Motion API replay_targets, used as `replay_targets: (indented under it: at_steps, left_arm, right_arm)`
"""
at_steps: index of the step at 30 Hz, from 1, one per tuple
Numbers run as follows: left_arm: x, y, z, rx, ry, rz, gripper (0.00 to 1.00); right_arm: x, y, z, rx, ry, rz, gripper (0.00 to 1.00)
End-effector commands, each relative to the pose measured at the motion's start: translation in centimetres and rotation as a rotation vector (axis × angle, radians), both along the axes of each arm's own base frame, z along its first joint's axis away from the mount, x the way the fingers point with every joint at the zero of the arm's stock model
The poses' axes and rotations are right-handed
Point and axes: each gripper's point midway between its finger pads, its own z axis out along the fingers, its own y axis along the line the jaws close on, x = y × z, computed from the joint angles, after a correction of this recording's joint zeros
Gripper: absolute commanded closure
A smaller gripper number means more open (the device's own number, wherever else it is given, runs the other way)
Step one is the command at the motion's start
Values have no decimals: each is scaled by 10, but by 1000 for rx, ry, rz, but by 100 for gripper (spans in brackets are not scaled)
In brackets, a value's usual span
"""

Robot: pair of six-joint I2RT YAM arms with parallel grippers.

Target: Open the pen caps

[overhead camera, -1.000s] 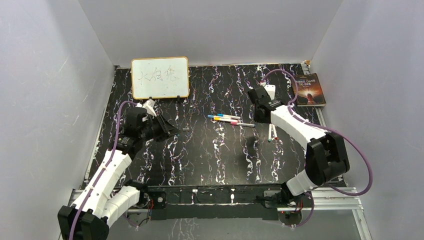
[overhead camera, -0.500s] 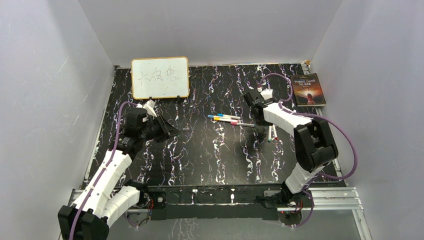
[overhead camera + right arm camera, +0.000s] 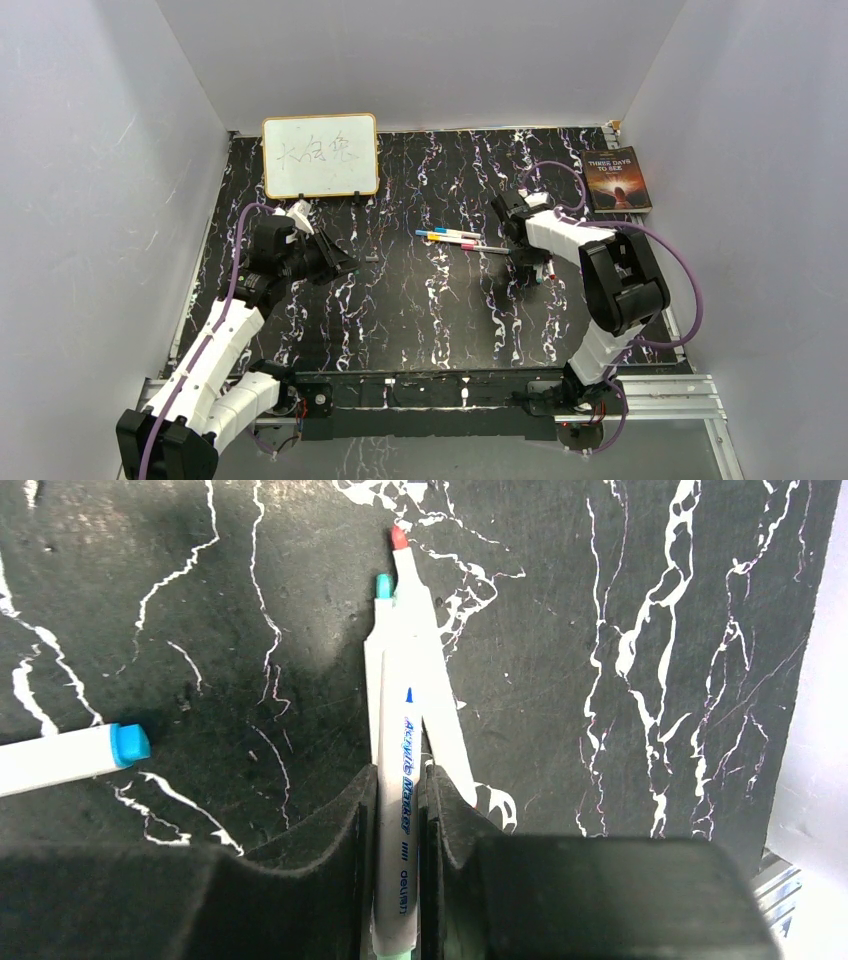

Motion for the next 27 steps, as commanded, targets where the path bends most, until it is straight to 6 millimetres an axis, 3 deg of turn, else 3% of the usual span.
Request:
replay_targets:
  at_steps: [1, 9, 13, 27]
  left_arm:
    - [-5, -2, 5, -14, 0, -17, 100]
    - [-6, 0, 6, -8, -1, -14, 100]
    - [-6, -1, 7, -15, 0, -15, 100]
    - [-6, -1, 6, -14, -5, -12, 100]
  right_arm:
    - [8, 0, -2, 20, -22, -21, 88]
    - [2, -1, -9, 37, 0, -24, 83]
    - [1, 3, -7, 67, -3, -19, 72]
    - [12, 8, 47, 125, -109, -15, 60]
